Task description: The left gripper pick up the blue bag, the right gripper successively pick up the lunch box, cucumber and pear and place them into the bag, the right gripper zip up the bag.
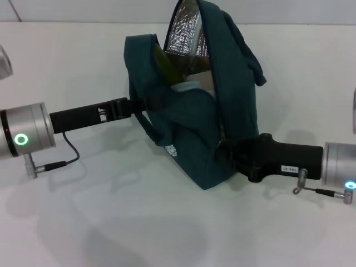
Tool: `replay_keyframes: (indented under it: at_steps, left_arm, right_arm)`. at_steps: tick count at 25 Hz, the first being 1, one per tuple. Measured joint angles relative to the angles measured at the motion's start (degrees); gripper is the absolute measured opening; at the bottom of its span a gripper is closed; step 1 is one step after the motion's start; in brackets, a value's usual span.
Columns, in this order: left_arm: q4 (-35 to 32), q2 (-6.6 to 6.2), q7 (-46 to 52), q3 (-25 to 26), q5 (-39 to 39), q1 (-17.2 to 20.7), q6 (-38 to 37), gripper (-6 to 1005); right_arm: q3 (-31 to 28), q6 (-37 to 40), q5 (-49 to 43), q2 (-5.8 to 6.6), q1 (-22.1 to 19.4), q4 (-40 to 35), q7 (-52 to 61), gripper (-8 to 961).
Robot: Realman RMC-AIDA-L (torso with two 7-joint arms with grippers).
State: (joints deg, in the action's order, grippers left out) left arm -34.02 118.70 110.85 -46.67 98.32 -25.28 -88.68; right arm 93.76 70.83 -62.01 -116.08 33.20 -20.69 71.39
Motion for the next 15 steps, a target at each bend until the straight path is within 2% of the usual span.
replay_keyframes:
  at_steps: [3, 8, 15]
  left_arm:
    - [0.0, -0.1, 0.0, 0.0, 0.0, 0.2, -0.1, 71]
    - [-0.1, -0.35, 0.0, 0.0, -0.2, 0.3, -0.2, 71]
    - [-0.4, -1.1, 0.2, 0.0, -0.2, -0.2, -0.4, 71]
  right_arm:
    - [-0.2, 4.7, -0.3, 0.61, -0.2, 0.1, 0.0, 244]
    - [-0.3, 9.0, -0.5, 1.53, -0.9, 0.5, 0.0, 23]
    - [-0.2, 10.0, -2.5, 1.54, -1.0, 0.4, 0.0, 22]
